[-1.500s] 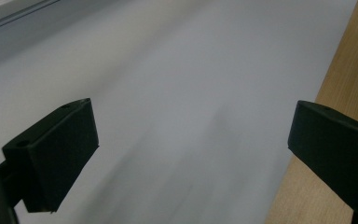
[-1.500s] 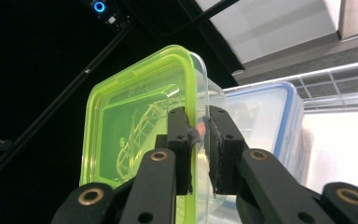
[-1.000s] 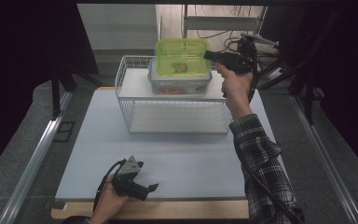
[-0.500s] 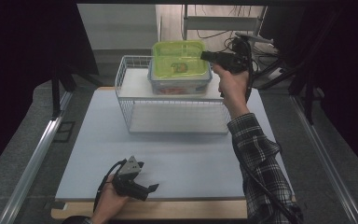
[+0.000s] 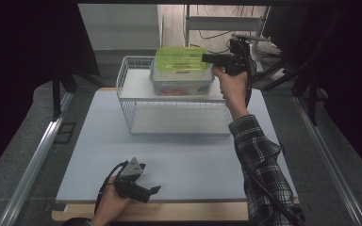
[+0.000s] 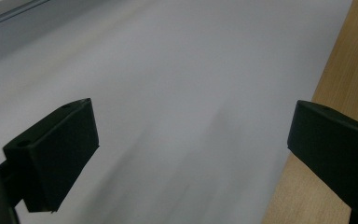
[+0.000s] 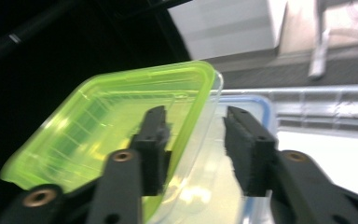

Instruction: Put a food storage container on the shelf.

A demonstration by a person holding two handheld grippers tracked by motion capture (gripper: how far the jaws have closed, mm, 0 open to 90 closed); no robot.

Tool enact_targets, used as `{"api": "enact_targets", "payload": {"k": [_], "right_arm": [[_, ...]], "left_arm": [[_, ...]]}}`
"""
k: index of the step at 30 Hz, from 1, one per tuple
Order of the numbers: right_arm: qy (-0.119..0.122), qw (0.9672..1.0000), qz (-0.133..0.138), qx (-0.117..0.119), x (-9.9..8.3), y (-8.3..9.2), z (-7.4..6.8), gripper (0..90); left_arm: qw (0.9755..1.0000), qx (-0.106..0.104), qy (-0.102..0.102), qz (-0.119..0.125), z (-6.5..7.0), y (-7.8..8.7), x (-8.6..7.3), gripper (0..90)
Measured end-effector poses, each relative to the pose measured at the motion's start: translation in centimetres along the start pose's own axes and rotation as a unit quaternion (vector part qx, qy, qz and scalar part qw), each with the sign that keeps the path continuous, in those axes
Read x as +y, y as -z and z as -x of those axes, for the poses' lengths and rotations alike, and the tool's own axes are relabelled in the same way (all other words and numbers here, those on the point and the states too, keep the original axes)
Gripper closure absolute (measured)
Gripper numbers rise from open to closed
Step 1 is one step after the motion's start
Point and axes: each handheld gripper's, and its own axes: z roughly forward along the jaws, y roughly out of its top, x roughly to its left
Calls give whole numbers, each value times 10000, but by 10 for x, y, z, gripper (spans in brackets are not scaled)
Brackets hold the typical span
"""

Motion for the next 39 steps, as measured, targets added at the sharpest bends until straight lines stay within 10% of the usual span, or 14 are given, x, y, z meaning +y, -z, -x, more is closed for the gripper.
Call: {"api": "enact_targets", "payload": {"k": [39], "right_arm": [[710,9956,-6,613,-31,55,6,291]], "left_arm": [[10000,10,-42,-39,1,-3,1,16]]}}
